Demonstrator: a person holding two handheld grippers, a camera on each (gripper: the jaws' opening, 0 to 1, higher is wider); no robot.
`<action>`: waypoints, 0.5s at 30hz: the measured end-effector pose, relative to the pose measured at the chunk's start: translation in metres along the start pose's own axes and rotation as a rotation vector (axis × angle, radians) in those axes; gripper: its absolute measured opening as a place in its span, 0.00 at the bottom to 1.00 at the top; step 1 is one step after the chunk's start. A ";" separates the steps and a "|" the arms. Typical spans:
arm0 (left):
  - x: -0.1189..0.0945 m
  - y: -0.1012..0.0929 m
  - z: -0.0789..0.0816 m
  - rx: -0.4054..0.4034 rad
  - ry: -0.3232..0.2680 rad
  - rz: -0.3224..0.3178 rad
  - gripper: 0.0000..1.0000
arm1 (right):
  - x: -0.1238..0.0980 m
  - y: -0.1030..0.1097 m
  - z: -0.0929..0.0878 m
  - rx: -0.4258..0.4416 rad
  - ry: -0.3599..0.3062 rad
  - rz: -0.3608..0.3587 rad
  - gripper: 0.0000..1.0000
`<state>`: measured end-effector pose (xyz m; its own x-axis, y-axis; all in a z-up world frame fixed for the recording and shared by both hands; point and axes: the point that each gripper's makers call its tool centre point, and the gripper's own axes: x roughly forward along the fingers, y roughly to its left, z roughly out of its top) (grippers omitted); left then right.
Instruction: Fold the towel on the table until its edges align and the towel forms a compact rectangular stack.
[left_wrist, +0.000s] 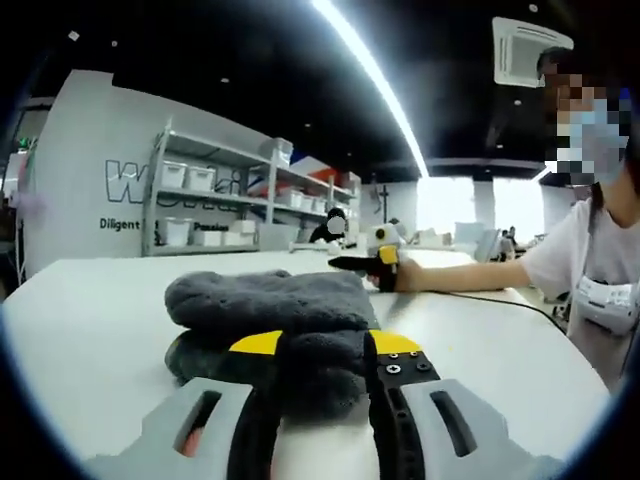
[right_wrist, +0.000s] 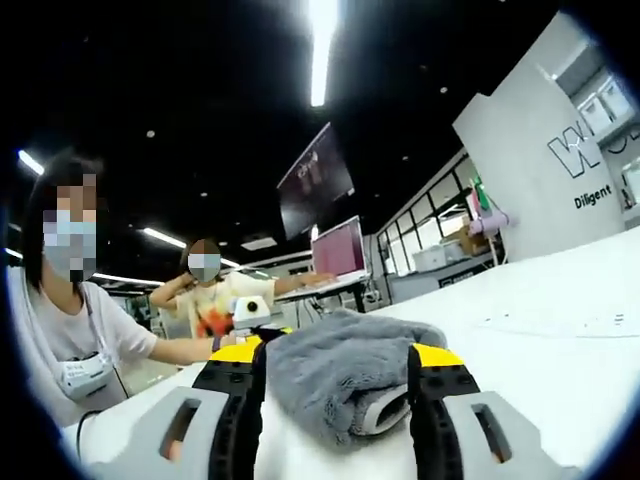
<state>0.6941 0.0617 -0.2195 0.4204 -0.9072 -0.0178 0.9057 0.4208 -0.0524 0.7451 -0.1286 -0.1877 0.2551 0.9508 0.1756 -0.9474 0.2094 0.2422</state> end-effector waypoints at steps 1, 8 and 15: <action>0.003 -0.001 -0.001 0.000 0.006 0.000 0.29 | 0.000 -0.003 0.001 0.001 0.000 -0.004 0.57; 0.008 -0.005 -0.009 -0.011 0.054 0.005 0.20 | -0.004 0.002 -0.003 -0.013 0.021 -0.003 0.56; 0.004 -0.012 0.001 -0.029 -0.010 -0.022 0.06 | -0.007 0.008 -0.005 -0.013 0.018 -0.007 0.54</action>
<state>0.6849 0.0527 -0.2176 0.4010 -0.9160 -0.0059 0.9128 0.4001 -0.0821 0.7345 -0.1320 -0.1914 0.2579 0.9533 0.1571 -0.9481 0.2184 0.2310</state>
